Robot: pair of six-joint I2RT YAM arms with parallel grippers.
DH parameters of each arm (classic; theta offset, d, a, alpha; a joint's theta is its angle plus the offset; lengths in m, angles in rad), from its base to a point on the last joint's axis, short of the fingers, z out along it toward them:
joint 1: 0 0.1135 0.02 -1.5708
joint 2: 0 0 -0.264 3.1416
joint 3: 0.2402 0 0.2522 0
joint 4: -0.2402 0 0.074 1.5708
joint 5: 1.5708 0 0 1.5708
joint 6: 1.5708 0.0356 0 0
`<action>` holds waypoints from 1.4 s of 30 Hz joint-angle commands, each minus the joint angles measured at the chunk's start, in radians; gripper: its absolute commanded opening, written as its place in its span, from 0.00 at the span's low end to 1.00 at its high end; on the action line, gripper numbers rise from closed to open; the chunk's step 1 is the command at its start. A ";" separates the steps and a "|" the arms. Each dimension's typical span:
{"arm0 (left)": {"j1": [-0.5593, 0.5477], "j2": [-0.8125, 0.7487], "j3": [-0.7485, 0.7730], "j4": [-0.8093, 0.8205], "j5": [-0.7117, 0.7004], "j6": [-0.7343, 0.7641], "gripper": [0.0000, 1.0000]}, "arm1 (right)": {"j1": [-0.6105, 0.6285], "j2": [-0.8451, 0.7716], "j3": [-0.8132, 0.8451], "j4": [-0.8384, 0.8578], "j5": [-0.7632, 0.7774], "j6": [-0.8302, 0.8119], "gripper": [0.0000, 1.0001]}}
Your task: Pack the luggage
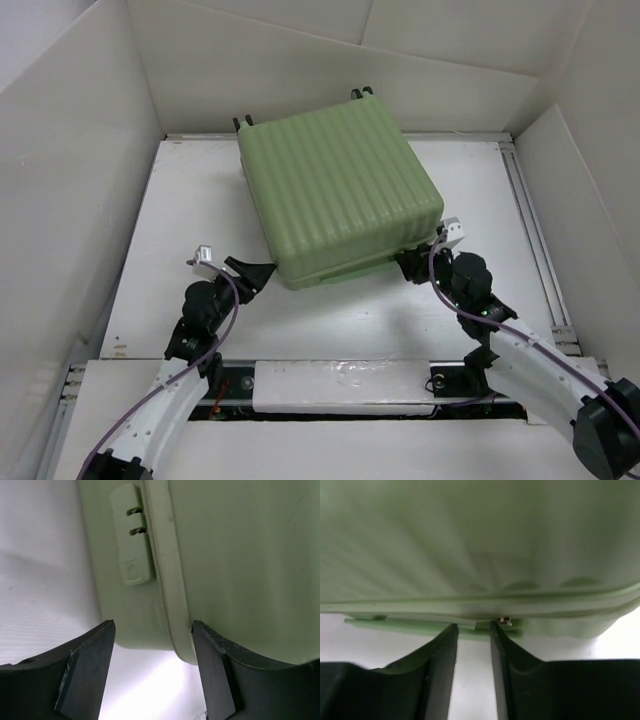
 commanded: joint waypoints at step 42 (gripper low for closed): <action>-0.007 0.109 -0.141 0.413 0.138 -0.062 0.46 | -0.152 0.154 -0.100 0.702 -0.268 -0.010 0.03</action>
